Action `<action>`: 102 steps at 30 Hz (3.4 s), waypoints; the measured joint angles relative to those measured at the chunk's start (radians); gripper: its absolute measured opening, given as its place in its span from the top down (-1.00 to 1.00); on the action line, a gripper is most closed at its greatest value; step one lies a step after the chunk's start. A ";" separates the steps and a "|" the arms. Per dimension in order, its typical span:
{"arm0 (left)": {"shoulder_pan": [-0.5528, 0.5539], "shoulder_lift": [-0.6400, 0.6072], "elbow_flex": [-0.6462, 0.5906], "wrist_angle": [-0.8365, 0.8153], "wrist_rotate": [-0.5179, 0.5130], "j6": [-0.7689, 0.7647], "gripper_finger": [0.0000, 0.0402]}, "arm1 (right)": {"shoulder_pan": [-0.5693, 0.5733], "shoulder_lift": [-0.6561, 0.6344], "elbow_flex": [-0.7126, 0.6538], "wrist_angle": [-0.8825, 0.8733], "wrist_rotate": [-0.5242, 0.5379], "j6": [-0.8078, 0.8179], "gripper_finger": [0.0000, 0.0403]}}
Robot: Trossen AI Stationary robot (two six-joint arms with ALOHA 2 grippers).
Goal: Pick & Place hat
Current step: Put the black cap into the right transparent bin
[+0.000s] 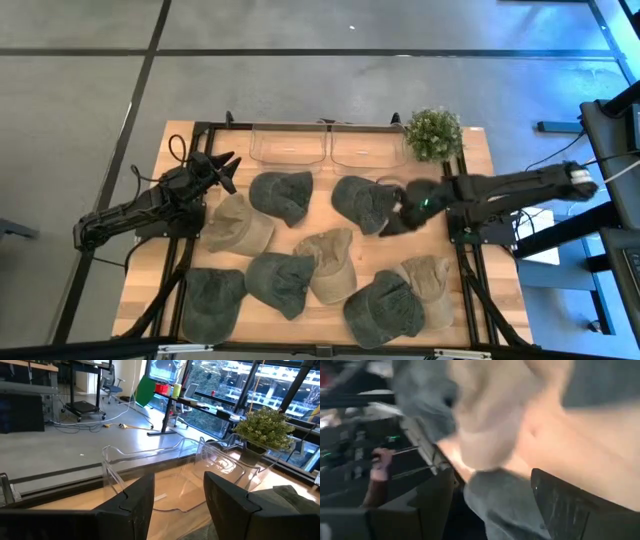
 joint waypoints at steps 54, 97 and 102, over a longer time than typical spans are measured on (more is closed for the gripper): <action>0.000 0.000 0.000 0.000 0.000 0.001 0.18 | 0.265 0.445 -0.197 0.448 0.938 0.457 0.39; 0.000 0.000 0.000 0.000 0.000 0.001 0.18 | -0.137 0.207 0.918 -0.754 0.846 -1.029 0.91; 0.000 0.000 0.000 0.000 0.000 0.001 0.17 | -0.299 0.243 0.961 -0.804 0.708 -1.339 0.91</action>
